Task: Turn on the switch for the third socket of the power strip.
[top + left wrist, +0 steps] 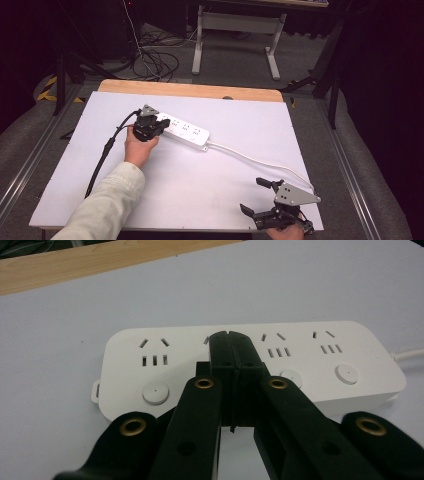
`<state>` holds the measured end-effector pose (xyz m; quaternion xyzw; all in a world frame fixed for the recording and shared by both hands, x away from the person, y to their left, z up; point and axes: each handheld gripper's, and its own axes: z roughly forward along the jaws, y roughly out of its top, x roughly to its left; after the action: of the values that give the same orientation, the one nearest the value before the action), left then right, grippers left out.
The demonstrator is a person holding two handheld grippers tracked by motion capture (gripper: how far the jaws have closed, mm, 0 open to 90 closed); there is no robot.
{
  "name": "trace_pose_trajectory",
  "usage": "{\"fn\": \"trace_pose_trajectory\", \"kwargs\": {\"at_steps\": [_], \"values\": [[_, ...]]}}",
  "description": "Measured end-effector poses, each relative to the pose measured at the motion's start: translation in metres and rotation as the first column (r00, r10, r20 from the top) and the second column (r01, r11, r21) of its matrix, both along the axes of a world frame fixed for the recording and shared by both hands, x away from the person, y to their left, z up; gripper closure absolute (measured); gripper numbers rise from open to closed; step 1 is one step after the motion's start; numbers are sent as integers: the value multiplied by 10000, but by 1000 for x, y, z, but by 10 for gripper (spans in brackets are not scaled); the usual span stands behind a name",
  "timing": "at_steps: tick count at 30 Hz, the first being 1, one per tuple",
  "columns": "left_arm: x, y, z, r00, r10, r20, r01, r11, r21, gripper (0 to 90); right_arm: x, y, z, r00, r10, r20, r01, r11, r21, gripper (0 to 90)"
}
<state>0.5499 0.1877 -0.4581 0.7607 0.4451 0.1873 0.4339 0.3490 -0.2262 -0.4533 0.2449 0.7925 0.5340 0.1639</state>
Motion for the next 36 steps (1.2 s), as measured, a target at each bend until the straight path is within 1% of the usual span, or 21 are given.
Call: {"fn": "trace_pose_trajectory", "kwargs": {"at_steps": [2,4,5,9,13,15,16,19,20,24,26,30,34,36], "values": [[1,-1,-2,10000,5,-14,-5,10000,2,900,0,0,0,10000,-1,-7,1,10000,5,67],[2,-1,-3,10000,33,-6,-33,9999,122,900,0,0,0,10000,-6,-29,7,10000,23,67],[2,-1,-4,10000,44,-60,-43,9999,100,900,0,0,0,10000,-2,-36,2,10000,25,67],[4,-2,-7,9999,22,-117,-18,9995,327,900,0,0,0,10000,1,-36,-1,10000,40,67],[5,-6,-8,9999,-101,-76,105,9983,576,900,0,0,0,10000,4,-38,-4,10000,45,67],[6,-9,-8,9998,-183,-99,189,9977,652,900,0,0,0,10000,1,-53,0,10000,74,67],[6,-10,-8,9997,-164,-169,175,9977,657,900,0,0,0,10000,-3,-50,3,10000,58,67],[7,-11,-11,9997,-164,-194,178,9970,753,900,0,-1,0,10000,7,-42,-7,10000,65,67],[7,-12,-11,9996,-168,-211,182,9973,706,900,0,-1,0,10000,10,-43,-10,10000,64,67],[8,-11,-10,9998,-120,-169,134,9965,830,900,0,-1,0,10000,22,-49,-22,10000,68,67],[8,-11,-11,9997,-73,-227,90,9971,754,900,0,-1,0,10000,19,-47,-19,10000,70,67],[9,-9,-11,9997,-119,-198,135,9964,836,900,0,-1,0,10000,28,-51,-27,10000,69,67],[9,-10,-11,9996,-89,-279,110,9972,738,900,0,-1,0,10000,43,-61,-42,10000,69,67],[9,-10,-11,9996,-85,-258,105,9969,776,900,0,-1,0,10000,32,-68,-31,10000,71,67]]}}
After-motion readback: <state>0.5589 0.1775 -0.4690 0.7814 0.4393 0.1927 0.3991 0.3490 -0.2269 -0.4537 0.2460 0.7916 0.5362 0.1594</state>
